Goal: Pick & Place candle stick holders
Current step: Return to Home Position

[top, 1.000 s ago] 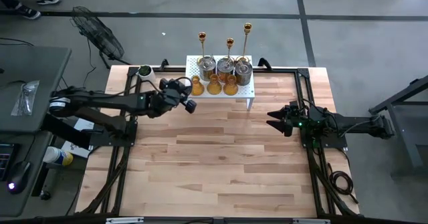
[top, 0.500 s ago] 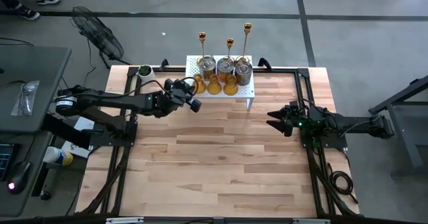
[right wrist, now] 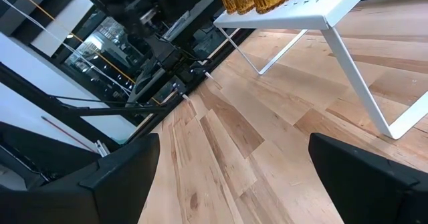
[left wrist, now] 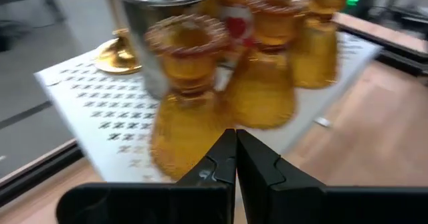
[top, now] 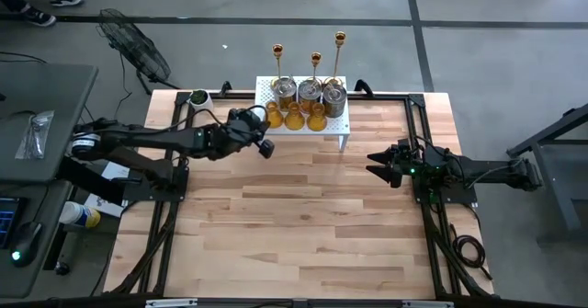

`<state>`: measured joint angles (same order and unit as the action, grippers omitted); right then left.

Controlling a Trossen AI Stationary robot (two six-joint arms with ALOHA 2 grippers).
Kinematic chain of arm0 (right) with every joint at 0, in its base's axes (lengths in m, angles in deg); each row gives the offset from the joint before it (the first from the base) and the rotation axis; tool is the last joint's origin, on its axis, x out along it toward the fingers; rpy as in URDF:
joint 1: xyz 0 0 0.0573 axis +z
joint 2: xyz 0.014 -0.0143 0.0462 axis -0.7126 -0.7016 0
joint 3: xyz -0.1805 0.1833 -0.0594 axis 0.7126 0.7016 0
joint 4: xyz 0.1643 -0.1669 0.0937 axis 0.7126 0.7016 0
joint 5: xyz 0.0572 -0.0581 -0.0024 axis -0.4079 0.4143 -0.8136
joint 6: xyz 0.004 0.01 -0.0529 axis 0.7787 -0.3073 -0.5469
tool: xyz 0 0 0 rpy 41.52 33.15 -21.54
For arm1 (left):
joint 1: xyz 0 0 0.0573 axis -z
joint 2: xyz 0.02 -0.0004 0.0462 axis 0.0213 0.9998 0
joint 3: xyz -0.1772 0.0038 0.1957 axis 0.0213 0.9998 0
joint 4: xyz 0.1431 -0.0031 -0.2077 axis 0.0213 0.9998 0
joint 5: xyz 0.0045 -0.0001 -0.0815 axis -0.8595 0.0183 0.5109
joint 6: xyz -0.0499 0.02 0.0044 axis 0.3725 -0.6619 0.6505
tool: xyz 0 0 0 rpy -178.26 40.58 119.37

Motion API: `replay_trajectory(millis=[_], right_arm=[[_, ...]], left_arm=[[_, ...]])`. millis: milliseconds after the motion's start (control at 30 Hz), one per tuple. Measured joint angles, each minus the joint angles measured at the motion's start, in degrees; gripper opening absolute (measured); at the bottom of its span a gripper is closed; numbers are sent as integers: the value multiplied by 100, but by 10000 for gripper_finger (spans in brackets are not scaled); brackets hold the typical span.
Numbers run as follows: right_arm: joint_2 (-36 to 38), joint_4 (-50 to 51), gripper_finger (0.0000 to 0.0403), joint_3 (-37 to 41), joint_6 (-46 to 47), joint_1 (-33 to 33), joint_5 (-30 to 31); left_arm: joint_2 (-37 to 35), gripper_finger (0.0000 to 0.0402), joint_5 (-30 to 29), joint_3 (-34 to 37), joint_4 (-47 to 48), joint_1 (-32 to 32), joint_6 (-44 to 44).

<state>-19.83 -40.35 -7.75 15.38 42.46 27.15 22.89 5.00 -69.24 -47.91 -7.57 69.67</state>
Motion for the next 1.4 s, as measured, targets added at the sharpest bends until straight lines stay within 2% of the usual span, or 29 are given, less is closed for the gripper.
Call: replay_trajectory(millis=[167,300,467,667,833,1033,1400], right_arm=[[1,-2,375,0,0,-2,0],[-1,0,375,0,0,0,0],[0,0,375,0,0,-1,0],[1,0,375,0,0,0,0],[0,0,375,0,0,-1,0],[-1,0,375,0,0,-2,0],[1,0,375,0,0,-1,0]], left_arm=[[-313,3,935,1,275,-2,-336],[-656,3,1747,404,72,0,-590],[-1085,3,2615,1471,-1197,2,-672],[-1663,3,2878,2766,-2916,0,-1127],[-2514,3,3210,3574,-3525,0,-1447],[-3948,3,3867,4035,-3143,0,-1709],[-6266,1,3892,4110,-917,0,-1737]])
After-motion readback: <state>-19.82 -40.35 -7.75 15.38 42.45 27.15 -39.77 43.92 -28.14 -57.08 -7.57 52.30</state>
